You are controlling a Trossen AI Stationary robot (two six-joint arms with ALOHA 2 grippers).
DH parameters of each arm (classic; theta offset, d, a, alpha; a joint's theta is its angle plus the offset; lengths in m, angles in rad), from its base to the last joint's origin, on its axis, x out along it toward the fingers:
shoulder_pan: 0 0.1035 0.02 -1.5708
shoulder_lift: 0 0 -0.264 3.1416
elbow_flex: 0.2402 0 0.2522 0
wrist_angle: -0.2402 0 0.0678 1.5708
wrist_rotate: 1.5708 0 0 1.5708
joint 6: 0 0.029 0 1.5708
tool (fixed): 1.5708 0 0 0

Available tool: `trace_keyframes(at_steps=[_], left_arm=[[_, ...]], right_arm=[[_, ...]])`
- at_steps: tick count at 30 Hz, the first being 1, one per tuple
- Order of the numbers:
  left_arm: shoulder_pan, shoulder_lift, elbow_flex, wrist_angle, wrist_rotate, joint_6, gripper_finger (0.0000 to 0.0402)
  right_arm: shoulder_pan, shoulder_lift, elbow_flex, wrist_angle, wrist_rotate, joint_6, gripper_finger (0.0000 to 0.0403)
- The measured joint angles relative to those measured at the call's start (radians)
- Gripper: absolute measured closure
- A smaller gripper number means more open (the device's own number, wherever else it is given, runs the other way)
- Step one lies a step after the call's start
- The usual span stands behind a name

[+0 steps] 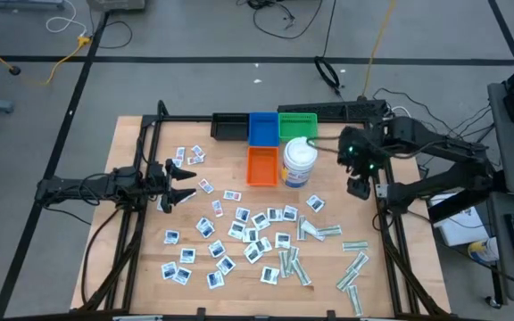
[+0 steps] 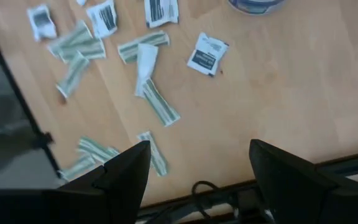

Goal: Pick & Place First Aid Supplies
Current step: Put the green bandage pack into the green bin

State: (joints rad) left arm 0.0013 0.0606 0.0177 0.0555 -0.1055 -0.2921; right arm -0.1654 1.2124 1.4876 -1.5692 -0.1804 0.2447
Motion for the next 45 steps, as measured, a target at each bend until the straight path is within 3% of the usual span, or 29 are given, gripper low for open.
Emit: trace_keyframes(at_steps=[5,29,36,45], left_arm=[[0.000,0.000,0.000,0.000,0.000,0.000,0.0096],[0.000,0.000,0.000,0.000,0.000,0.000,0.0096],[0.000,0.000,0.000,0.000,0.000,0.000,0.0096],[0.000,0.000,0.000,0.000,0.000,0.000,0.0096]], right_arm=[[0.127,0.032,0.000,0.000,0.050,0.004,0.0136],[0.563,0.115,0.000,0.063,0.056,-0.051,0.0136],[0.579,0.113,-0.006,0.113,0.104,0.021,0.0136],[0.581,0.178,-0.148,0.226,0.106,0.058,0.0136]])
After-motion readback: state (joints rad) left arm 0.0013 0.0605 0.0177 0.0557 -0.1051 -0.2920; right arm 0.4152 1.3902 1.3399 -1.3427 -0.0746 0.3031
